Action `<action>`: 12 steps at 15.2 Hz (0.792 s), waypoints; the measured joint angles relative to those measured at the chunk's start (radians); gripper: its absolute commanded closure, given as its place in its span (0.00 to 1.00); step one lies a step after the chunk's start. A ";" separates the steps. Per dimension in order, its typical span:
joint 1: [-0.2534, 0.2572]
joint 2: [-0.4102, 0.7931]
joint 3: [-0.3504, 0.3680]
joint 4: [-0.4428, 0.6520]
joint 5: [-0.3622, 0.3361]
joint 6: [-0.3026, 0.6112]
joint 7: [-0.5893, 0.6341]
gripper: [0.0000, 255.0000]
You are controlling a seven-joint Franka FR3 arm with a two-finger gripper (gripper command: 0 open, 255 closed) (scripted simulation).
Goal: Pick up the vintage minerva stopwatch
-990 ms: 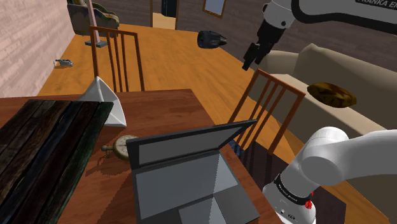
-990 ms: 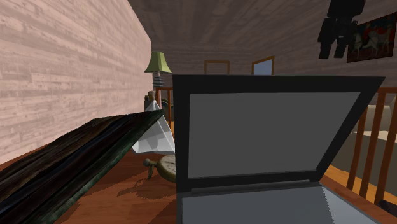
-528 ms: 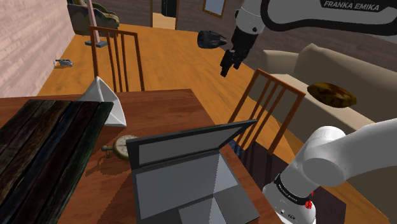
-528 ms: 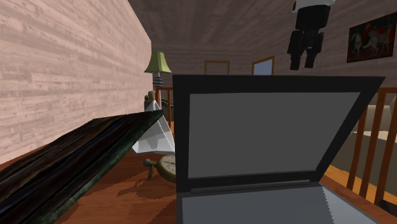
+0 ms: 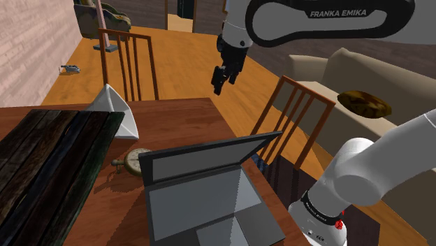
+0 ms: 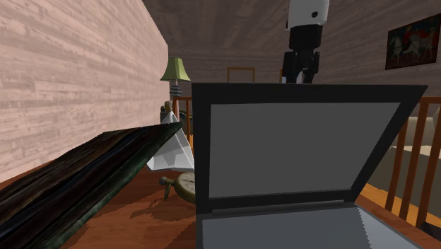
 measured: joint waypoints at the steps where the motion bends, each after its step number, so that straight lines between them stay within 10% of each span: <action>1: 0.006 0.030 0.014 0.022 -0.003 0.000 0.010 0.00; 12: 0.084 0.393 0.148 0.275 -0.089 0.016 0.126 0.00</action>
